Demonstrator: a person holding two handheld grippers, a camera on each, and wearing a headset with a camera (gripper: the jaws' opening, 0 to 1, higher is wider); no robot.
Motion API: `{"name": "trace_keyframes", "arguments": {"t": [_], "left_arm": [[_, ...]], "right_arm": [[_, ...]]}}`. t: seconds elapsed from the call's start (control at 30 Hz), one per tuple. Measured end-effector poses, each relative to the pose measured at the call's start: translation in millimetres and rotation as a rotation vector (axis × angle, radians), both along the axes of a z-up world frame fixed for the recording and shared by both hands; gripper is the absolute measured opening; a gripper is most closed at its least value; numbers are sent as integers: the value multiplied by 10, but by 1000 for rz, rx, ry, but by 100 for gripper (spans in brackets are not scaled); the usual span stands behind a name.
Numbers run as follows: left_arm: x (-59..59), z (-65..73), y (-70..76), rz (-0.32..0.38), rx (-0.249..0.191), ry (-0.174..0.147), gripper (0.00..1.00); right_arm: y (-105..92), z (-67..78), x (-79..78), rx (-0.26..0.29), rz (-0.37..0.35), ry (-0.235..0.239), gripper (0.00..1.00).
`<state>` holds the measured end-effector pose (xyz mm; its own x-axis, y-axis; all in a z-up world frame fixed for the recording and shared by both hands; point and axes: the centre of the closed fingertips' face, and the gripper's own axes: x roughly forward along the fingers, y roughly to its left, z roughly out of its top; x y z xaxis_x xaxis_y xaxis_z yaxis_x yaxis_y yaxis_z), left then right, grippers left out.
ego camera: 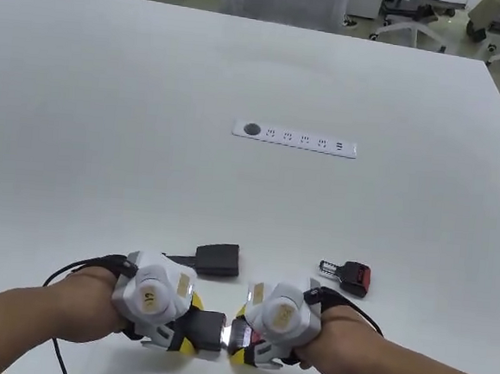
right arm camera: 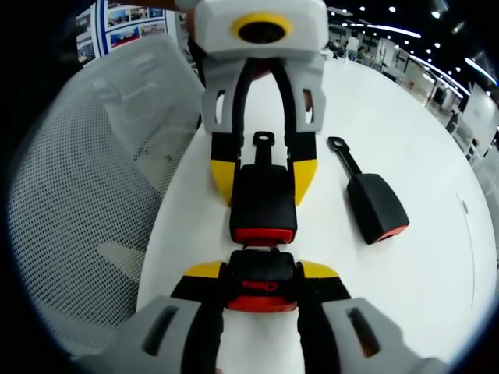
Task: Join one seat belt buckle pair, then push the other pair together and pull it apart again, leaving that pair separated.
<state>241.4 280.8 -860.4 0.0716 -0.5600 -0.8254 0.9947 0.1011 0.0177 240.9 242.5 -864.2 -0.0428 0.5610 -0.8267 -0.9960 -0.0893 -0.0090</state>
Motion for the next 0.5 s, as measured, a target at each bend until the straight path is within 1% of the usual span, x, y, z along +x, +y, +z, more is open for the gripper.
{"name": "trace_keyframes", "arguments": {"t": [0.03, 0.1, 0.2, 0.27, 0.3, 0.33, 0.4, 0.5], "left_arm": [[-2, -2, 2, 9, 2, 4, 34], [-2, -3, 2, 9, 10, -1, 34], [1, -5, 7, 17, 20, 3, 34], [1, -6, 11, 28, 24, 10, 35], [1, -9, 18, 39, 24, 17, 35], [3, -8, 17, 33, 24, 12, 35], [0, -10, 21, 45, 25, 13, 35], [3, -9, 26, 70, 26, 18, 35]], "right_arm": [[2, 0, 1, -1, -1, 1, 35], [7, -5, 1, -4, 5, -2, 35], [7, -6, -2, -6, -1, 3, 35], [6, -14, 4, -16, -16, 15, 36], [11, -12, 5, -16, -11, 11, 36], [10, -10, -4, -28, -9, 8, 36], [14, -8, -9, -54, -17, 3, 37], [6, -4, 17, -57, -13, -17, 39]]}}
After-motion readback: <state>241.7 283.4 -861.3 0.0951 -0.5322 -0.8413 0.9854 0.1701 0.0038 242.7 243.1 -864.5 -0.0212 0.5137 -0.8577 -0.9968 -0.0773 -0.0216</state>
